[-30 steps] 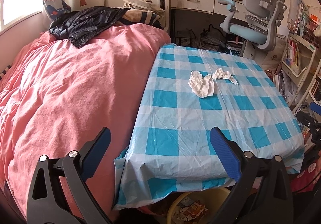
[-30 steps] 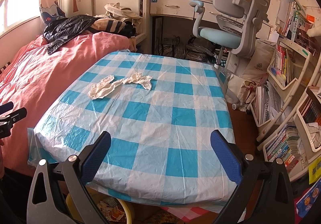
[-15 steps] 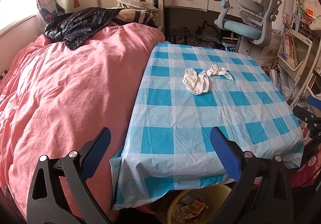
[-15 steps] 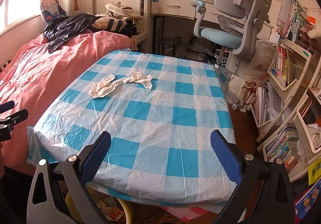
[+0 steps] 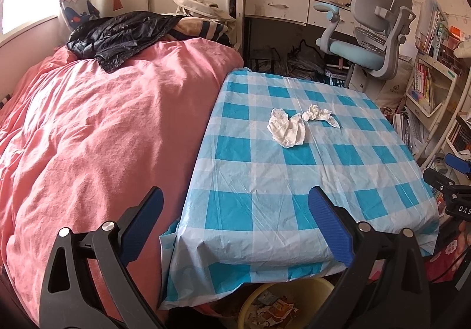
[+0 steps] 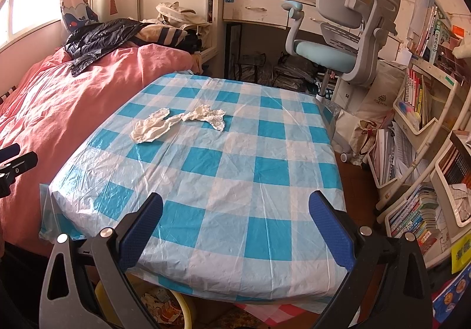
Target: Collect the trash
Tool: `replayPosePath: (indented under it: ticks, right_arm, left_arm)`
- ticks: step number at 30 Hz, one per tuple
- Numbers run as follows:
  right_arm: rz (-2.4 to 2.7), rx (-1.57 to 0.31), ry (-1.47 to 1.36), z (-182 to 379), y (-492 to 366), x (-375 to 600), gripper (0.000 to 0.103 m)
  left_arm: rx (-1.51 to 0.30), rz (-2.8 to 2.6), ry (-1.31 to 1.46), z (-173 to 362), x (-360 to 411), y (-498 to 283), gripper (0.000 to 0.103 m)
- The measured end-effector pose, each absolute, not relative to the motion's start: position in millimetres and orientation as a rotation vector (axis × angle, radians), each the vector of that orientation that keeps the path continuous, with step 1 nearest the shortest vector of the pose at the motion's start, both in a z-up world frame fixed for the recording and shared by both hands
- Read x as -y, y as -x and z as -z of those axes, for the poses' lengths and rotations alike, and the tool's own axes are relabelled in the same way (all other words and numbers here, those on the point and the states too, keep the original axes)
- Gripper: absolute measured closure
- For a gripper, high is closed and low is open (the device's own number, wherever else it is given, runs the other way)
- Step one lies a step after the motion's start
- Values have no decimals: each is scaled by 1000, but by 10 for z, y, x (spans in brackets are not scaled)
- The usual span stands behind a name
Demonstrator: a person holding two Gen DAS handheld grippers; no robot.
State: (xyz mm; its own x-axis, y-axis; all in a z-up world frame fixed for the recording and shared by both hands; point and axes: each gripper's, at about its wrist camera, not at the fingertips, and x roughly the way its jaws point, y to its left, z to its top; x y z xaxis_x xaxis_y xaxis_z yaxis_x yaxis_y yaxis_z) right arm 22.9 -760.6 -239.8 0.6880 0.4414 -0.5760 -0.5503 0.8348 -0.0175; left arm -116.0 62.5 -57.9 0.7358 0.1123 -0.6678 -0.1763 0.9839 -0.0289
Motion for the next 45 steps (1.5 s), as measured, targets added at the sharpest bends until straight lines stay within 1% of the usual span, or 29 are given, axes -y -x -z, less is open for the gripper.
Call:
replayPosePath:
  ticks: [45]
  right_arm:
    - [-559, -589, 207, 2398, -213, 7561, 8]
  left_arm:
    - [-723, -172, 100, 572, -645, 1158, 8]
